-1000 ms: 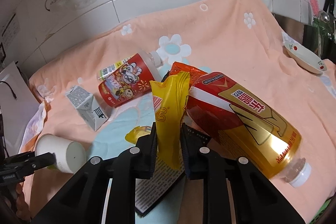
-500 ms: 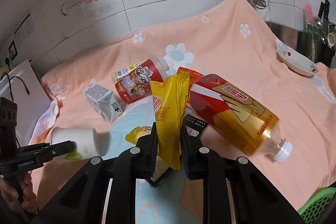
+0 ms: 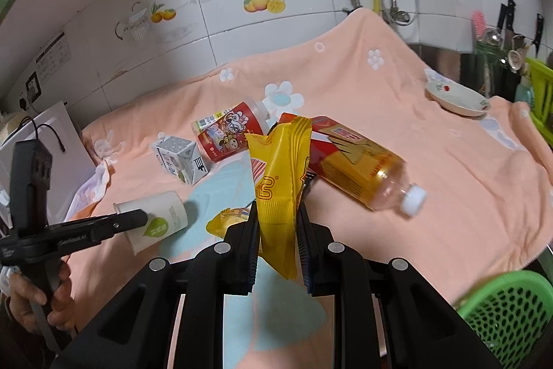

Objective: Collect trash
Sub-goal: 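Drop the yellow wrapper into the basket with the right gripper while the left gripper drops the paper cup there, then grasp the red-gold drink can with the right gripper while the left gripper reaches the black box, then grasp the black box with the left gripper while the right gripper lifts the can, then drop the can into the green basket with the right gripper while the left gripper drops the black box there, then reach the left gripper to the white milk carton and grasp it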

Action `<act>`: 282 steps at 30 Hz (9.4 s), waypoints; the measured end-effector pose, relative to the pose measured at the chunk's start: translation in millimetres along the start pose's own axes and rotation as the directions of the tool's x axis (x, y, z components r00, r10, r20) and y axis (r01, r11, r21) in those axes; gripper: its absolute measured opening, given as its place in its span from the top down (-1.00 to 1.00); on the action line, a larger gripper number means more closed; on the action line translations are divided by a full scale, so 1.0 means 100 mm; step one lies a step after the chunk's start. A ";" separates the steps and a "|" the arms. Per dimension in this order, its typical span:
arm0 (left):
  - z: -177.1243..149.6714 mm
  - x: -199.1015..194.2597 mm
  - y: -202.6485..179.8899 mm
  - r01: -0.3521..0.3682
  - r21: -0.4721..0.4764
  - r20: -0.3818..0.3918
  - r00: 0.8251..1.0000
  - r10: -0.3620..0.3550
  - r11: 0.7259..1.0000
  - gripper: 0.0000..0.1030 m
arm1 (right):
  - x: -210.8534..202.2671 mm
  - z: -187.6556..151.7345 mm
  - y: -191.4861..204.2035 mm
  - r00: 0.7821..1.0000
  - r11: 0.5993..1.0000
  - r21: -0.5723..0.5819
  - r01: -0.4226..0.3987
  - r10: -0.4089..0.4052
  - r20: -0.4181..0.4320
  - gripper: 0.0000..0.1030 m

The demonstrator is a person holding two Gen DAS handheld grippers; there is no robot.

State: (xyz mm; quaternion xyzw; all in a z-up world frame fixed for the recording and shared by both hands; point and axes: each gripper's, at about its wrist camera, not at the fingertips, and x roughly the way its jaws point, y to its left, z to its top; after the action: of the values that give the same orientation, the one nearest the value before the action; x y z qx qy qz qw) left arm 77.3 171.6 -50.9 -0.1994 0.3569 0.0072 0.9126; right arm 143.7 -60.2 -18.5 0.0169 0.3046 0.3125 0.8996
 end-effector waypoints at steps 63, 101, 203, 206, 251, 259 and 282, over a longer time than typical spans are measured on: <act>-0.93 0.55 -3.14 0.507 0.414 -0.322 0.858 -0.399 0.756 0.77 | -1.96 -1.57 -1.74 0.832 0.794 0.262 0.549 -0.550 -0.075 -0.12; -0.15 0.22 -1.99 0.223 0.336 -0.068 0.975 -0.213 0.915 -0.17 | -1.20 -0.78 -1.35 0.962 0.962 0.057 0.265 -0.260 -0.083 -0.57; 0.25 1.37 -1.17 -0.016 0.279 -0.131 0.990 0.054 0.960 0.12 | -0.53 -0.04 -1.62 0.986 0.999 -0.031 0.005 -0.010 -0.167 -0.28; 0.24 1.23 -1.31 0.023 0.291 -0.110 0.994 0.010 0.956 0.12 | -0.63 -0.27 -1.69 0.982 0.998 0.009 0.056 -0.053 -0.182 -0.28; -0.95 0.87 -3.05 0.431 0.445 -0.339 0.893 -0.297 0.785 -0.22 | -1.79 -1.15 -2.05 0.952 0.929 0.219 0.298 -0.273 -0.134 -0.47; -0.69 0.70 -2.74 0.345 0.432 -0.259 0.932 -0.252 0.833 -0.22 | -1.59 -0.99 -1.88 0.963 0.952 0.171 0.254 -0.233 -0.134 -0.48; 0.36 0.33 -1.02 -0.066 0.145 -0.031 0.997 0.071 0.987 -0.26 | -0.72 -0.39 -1.14 0.984 0.997 -0.006 0.079 -0.079 -0.160 -0.50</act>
State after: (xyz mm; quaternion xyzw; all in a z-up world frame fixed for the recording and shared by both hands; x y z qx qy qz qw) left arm 140.7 87.1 -11.8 -0.1208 0.3794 0.0092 0.9173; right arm 140.5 -199.5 -37.3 -0.0199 0.3763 0.2768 0.8840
